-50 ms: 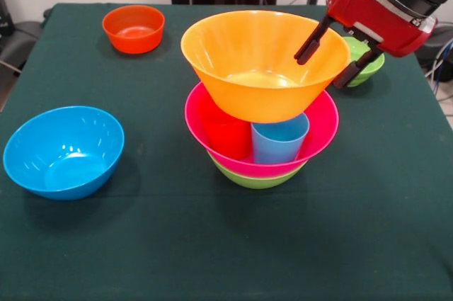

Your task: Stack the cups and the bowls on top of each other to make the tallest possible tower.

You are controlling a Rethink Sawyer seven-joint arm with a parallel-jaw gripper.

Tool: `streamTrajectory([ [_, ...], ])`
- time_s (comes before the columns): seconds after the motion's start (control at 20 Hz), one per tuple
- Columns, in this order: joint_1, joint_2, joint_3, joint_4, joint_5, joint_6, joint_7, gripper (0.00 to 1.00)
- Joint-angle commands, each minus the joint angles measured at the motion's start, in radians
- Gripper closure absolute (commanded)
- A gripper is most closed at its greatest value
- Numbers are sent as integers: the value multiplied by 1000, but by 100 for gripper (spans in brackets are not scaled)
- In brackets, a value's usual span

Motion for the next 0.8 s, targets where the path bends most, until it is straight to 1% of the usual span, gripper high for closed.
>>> streamTrajectory([
  [0.05,17,14,73,89,-66,-39,110,0],
  [0.2,8,17,73,65,-61,-16,98,0],
  [0.4,-11,40,85,13,-47,5,86,0],
  [0.55,-34,73,89,-82,-25,52,81,0],
  [0.8,-50,95,77,-182,-6,137,79,0],
])
